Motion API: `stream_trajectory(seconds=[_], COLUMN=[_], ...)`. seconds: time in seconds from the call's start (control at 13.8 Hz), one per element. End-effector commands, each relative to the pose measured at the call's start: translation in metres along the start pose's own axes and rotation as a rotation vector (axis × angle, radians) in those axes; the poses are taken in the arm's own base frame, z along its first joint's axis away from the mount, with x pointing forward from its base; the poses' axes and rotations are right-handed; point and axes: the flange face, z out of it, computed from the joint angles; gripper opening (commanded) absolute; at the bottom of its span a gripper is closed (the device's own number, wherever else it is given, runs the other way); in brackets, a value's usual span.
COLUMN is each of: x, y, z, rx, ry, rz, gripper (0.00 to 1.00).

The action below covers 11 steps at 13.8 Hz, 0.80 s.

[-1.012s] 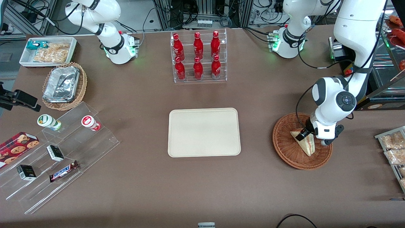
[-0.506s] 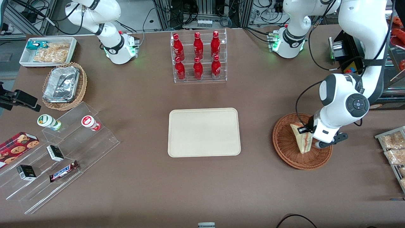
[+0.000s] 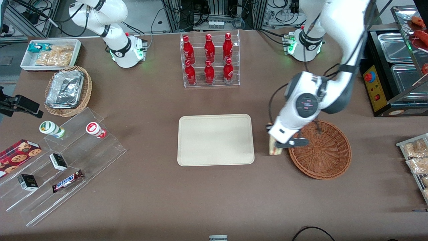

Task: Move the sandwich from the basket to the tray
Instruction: 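Lift the sandwich and carry it with the left gripper over the cream tray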

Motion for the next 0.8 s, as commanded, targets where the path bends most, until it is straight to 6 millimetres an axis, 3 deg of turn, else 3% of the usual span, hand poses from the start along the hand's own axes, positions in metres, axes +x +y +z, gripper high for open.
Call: stream_trajectory(seconds=[0.0, 0.14, 0.29, 0.43, 0.72], x=[0.001, -0.013, -0.028, -0.034, -0.04], y=[0.08, 0.129, 0.162, 0.181, 0.2], z=[0.014, 0.027, 0.045, 0.054, 0.082], rx=[-0.005, -0.012, -0.007, -0.011, -0.002], ry=[0.013, 0.022, 0.024, 0.029, 0.023], rz=[-0.035, -0.056, -0.06, -0.055, -0.1], gripper=[0.06, 0.06, 0.05, 0.05, 0.07])
